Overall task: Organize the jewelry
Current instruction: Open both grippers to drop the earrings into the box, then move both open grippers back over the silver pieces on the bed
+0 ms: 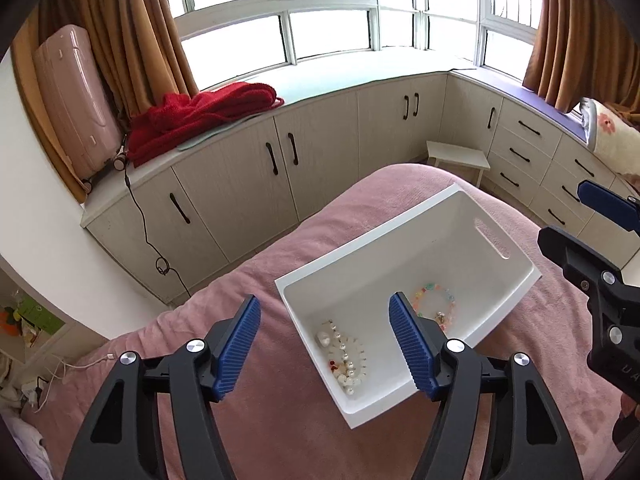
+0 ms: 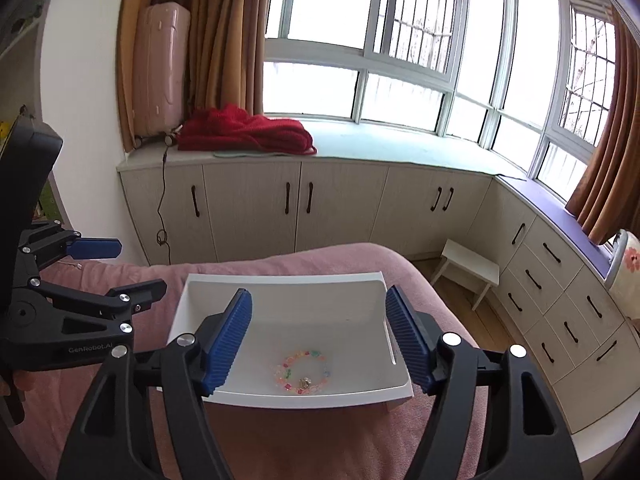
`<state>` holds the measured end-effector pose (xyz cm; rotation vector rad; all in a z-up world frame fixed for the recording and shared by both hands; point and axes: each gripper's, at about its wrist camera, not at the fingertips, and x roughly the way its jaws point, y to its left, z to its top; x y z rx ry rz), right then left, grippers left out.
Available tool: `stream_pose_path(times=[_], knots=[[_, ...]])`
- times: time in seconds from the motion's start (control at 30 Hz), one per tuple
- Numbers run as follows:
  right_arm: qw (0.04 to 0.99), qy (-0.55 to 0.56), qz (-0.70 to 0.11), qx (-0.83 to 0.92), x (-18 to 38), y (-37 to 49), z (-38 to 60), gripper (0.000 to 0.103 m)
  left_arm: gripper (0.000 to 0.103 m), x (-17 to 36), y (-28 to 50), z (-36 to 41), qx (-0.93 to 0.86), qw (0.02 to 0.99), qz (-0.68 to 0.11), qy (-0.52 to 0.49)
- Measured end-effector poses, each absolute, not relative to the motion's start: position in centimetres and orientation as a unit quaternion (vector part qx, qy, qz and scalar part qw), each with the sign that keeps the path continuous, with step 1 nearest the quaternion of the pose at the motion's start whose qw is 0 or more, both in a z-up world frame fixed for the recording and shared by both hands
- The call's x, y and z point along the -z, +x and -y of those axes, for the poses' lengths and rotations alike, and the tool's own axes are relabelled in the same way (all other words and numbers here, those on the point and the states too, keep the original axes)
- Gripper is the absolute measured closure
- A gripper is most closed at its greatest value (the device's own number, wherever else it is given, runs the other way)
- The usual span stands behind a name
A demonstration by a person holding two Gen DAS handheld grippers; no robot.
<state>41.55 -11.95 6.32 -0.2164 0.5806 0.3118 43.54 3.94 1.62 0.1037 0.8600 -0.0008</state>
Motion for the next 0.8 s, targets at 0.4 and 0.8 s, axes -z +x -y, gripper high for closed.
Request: stream_pose_path(times=[0.4, 0.8], knots=[[0.951, -0.104, -0.24, -0.164, -8.2, 31.6, 14.9, 0.025, 0.016, -3.3, 32.3, -3.8, 0.024, 0.932, -0.359, 0.047], [0.935, -0.064, -0.304, -0.173, -0.7, 27.0, 16.3, 0.022, 0.01, 3.7, 26.4, -0.6, 0.086, 0.91, -0.404, 0.035]])
